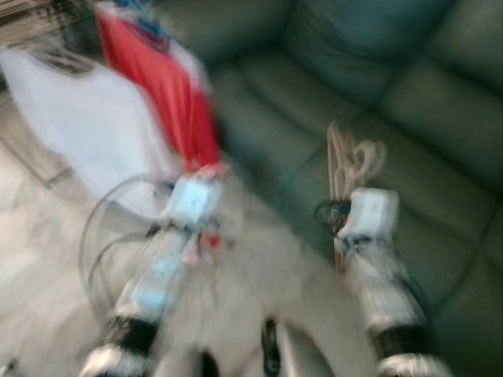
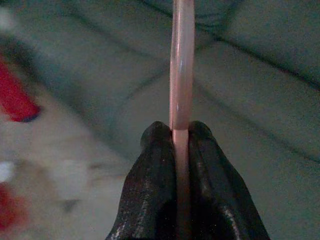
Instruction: Hang hanger
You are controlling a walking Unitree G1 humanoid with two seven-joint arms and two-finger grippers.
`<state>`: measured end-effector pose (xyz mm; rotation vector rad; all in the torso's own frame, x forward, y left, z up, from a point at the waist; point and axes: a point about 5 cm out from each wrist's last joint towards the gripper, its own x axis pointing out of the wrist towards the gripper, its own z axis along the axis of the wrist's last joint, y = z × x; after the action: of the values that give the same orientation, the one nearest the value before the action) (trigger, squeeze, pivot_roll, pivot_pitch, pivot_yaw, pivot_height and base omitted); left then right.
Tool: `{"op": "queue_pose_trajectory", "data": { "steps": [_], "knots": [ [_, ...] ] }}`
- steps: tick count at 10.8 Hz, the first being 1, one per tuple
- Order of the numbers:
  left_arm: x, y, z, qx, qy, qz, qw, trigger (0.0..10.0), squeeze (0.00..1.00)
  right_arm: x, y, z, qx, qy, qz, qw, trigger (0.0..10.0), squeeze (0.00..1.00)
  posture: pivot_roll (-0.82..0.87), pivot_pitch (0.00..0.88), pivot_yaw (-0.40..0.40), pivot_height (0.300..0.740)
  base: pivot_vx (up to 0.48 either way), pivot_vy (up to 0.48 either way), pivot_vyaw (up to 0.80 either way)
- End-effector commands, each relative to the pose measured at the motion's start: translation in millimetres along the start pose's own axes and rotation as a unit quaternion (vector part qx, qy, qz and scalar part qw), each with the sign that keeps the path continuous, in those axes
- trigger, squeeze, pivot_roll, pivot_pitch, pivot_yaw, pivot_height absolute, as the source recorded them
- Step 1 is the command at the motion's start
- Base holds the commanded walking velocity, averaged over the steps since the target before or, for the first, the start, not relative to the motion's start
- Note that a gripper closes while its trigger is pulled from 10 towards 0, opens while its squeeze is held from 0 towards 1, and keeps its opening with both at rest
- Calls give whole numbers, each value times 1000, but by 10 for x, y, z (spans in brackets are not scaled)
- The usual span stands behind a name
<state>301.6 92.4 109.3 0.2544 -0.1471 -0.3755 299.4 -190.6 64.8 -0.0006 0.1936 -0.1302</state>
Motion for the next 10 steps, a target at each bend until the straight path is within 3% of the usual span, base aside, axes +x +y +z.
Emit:
{"op": "queue_pose_trajectory", "data": {
  "steps": [1, 2, 4, 9, 10],
  "knots": [
    [-53, 83, -40, 12, 8, 5, 1000, 10000, 0, -6, 102, 17, 2, -7, 11, 1000, 10000, 0, -36, 208, -29, 740, 0, 0, -800],
    [-65, 47, -41, 33, 5, -6, 999, 10000, 0, -12, 82, 27, 0, -14, 7, 1000, 10000, 0, -35, 207, -30, 740, 0, 0, 0],
    [-82, 12, -44, 32, 4, -10, 999, 10000, 0, -3, 42, 31, -3, -14, 1, 1000, 10000, 0, -35, 210, -31, 740, 0, 0, 0],
    [-91, -48, -29, 49, -4, -22, 999, 10000, 0, -5, 27, 38, -7, -19, -10, 1000, 10000, 0, -36, 208, -27, 740, 0, 0, -800],
    [-93, -57, -30, 51, -5, -25, 998, 10000, 0, -13, 14, 57, -7, -28, -14, 999, 10000, 0, -38, 209, -26, 740, 0, 0, 0]
  ]
}}
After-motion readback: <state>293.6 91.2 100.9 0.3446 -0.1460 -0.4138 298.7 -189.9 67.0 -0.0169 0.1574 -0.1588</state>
